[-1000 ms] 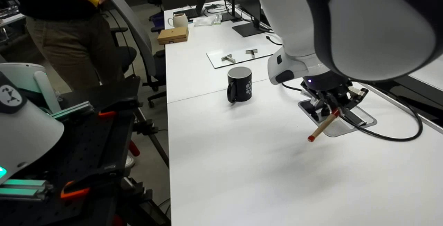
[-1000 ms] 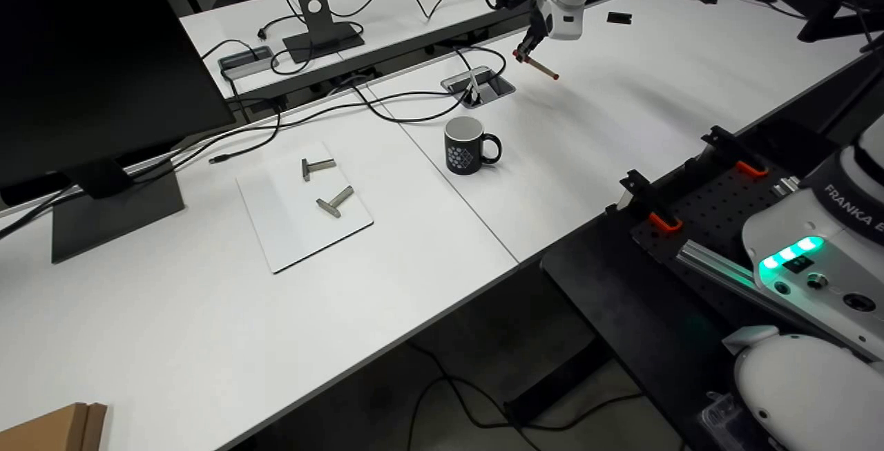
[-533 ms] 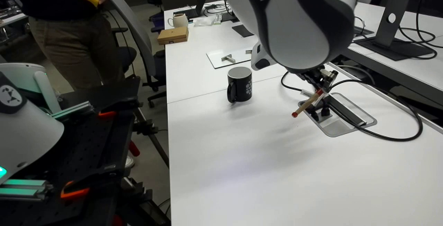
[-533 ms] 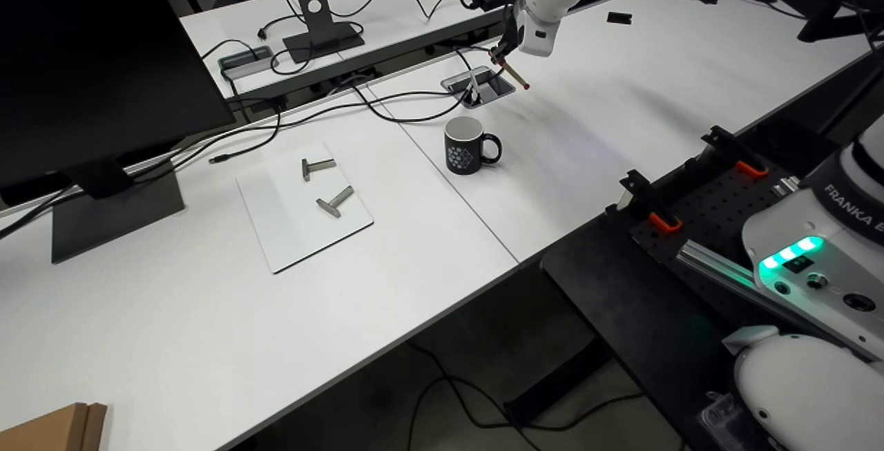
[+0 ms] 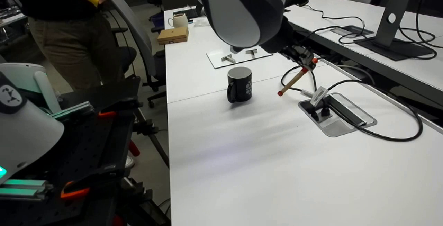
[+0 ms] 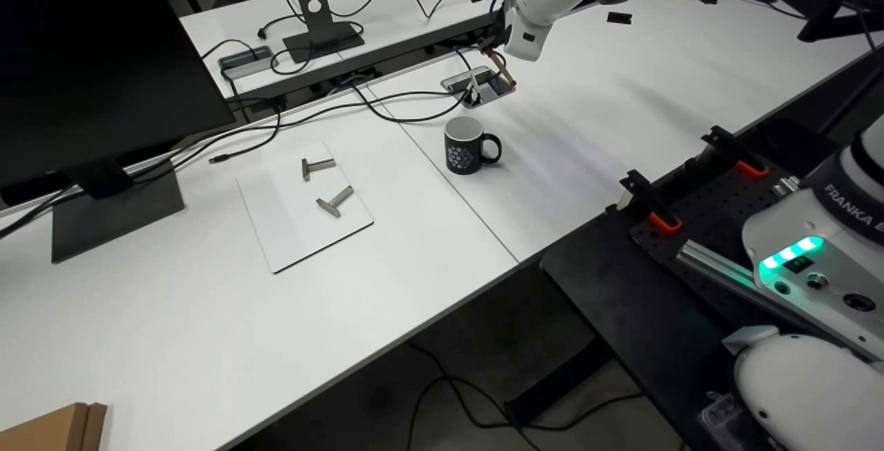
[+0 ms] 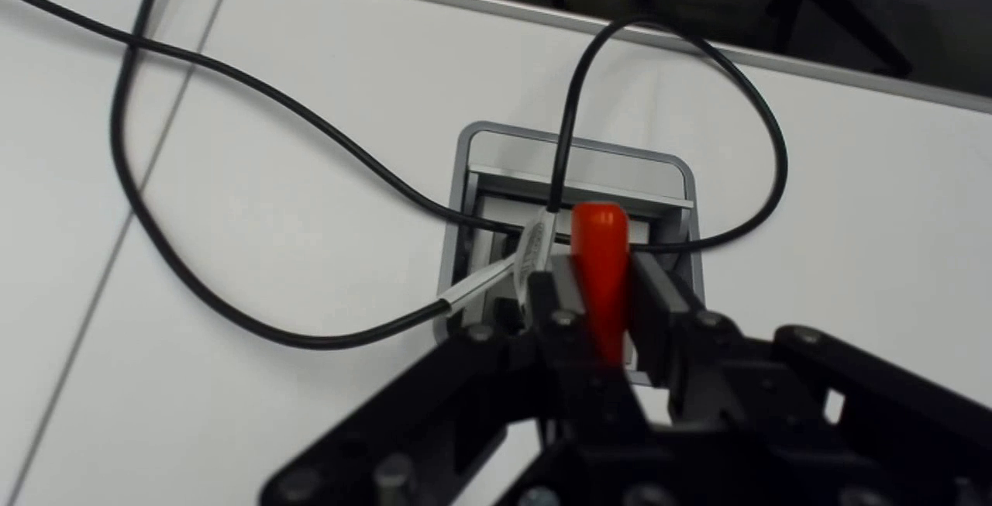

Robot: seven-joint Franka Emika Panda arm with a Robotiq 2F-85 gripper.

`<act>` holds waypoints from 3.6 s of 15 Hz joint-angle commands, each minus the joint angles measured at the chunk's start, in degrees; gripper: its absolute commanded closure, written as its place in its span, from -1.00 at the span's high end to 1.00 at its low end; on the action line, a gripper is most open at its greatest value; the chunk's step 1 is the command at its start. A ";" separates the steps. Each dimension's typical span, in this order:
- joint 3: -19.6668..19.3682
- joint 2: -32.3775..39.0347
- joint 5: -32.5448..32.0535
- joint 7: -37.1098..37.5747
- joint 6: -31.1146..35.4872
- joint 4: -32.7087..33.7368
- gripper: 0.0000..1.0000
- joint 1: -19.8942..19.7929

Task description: Put the pen inside the mug cup

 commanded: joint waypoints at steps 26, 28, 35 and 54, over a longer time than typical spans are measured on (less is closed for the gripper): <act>18.69 0.06 0.77 -8.93 -10.42 -16.04 -0.89 -16.76; 13.06 -2.33 0.99 -4.43 -8.53 -14.52 -0.89 -10.41; 10.74 -1.60 -0.04 -2.77 -6.48 -12.29 -0.89 -5.35; 21.11 1.56 -0.04 -8.41 -1.60 -12.08 -0.55 -13.47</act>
